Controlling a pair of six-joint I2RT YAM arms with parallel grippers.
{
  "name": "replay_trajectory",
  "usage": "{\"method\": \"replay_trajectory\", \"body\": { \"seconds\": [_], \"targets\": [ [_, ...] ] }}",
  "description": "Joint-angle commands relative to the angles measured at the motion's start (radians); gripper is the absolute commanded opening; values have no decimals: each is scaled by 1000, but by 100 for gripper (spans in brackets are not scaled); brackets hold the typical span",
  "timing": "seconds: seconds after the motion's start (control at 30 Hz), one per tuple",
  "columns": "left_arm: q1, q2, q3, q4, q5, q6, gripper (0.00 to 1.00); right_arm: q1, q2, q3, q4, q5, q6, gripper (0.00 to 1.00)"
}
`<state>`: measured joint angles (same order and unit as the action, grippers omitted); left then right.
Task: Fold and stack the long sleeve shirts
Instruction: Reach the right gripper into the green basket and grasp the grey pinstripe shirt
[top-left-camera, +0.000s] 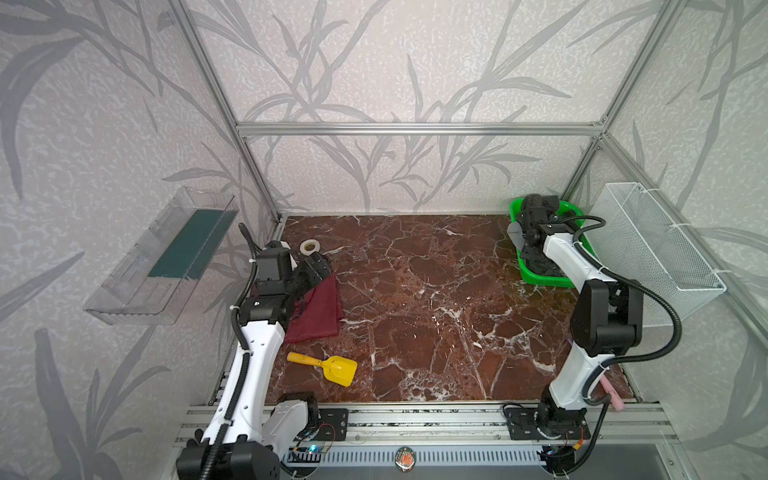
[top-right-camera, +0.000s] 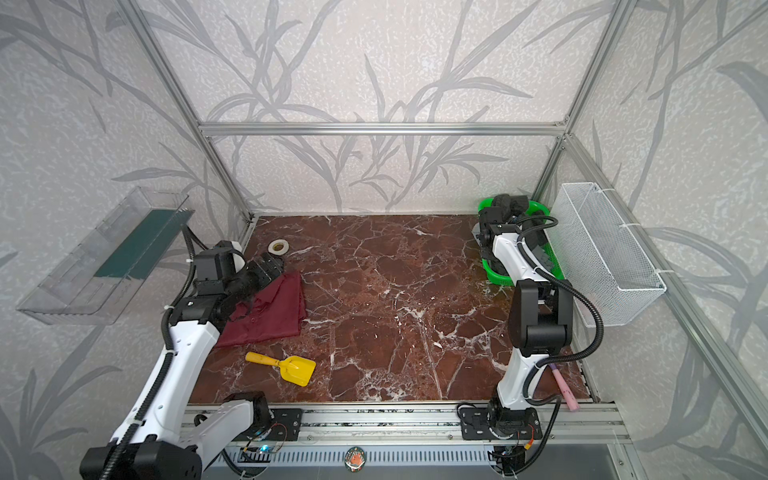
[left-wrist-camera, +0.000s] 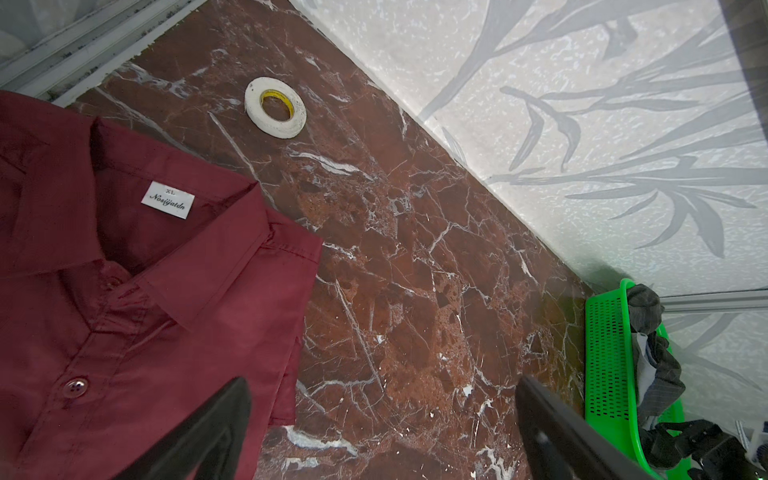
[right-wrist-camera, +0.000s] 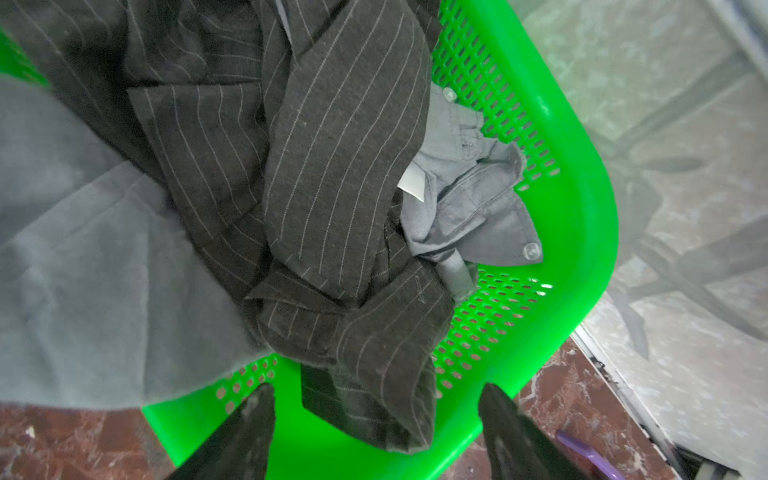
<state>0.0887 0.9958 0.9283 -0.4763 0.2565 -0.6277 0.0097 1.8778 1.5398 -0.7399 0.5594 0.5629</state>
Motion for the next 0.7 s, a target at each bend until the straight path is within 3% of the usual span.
{"method": "replay_trajectory", "body": {
  "seconds": [0.0,0.07,0.47,0.67],
  "targets": [
    [-3,-13,-4,-42,11,14,99,-5,30,71,-59,36,11,64],
    [-3,-13,-5,-40,24,11,98,-5,33,69,-43,34,-3,61],
    [-2,-11,-10,-38,44,13,97,-5,76,21,-42,37,21,61],
    [-2,-8,-9,-41,41,16,97,-5,74,-3,-21,14,20,40]
  ]
}}
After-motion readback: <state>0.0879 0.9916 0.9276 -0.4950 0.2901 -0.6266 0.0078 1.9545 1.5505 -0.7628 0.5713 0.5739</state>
